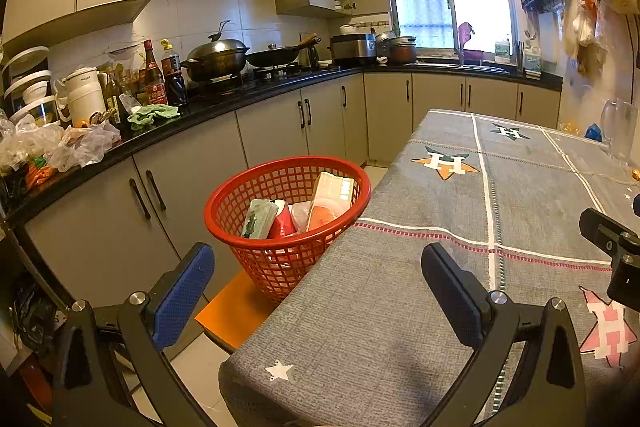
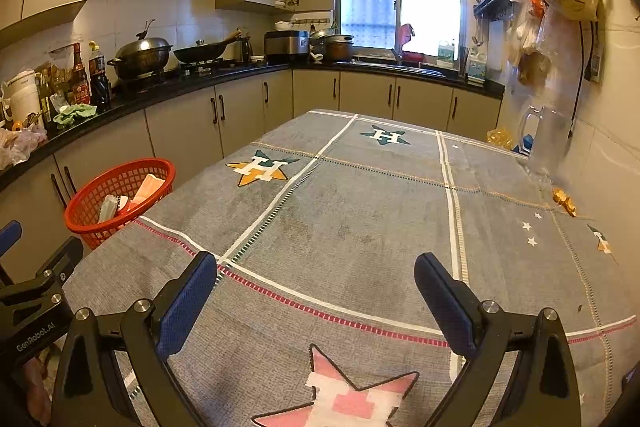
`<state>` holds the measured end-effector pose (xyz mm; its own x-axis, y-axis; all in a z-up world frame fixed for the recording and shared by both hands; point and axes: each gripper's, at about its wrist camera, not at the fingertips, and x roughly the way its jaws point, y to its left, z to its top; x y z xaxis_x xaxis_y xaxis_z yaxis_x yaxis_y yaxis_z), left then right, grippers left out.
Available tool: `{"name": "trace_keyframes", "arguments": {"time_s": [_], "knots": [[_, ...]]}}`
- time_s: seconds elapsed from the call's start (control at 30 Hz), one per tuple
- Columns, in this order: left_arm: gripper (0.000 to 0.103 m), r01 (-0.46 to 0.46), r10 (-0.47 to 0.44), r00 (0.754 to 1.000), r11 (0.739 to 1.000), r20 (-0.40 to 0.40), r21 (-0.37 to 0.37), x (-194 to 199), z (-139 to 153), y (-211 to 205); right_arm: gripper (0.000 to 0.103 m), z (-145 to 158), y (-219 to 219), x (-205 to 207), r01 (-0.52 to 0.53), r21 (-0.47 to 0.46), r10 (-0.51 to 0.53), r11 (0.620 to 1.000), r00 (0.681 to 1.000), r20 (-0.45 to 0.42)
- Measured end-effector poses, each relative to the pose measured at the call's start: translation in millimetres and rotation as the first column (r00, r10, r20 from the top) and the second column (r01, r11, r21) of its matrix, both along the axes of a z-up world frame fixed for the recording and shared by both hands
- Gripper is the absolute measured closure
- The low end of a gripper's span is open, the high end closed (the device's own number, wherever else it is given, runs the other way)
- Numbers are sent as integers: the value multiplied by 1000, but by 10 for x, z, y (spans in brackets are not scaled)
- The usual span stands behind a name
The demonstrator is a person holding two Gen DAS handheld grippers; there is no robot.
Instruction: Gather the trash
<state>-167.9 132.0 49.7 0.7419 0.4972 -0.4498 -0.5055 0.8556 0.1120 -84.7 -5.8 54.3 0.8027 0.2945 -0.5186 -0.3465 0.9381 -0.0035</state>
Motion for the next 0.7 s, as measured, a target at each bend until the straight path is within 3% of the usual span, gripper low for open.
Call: {"name": "trace_keyframes", "arguments": {"time_s": [0.7], "knots": [[0,2,-2,1000,1000,-3,2,17,-23,5,2,2,41,1,0,-28,0,1000,1000,0]]}}
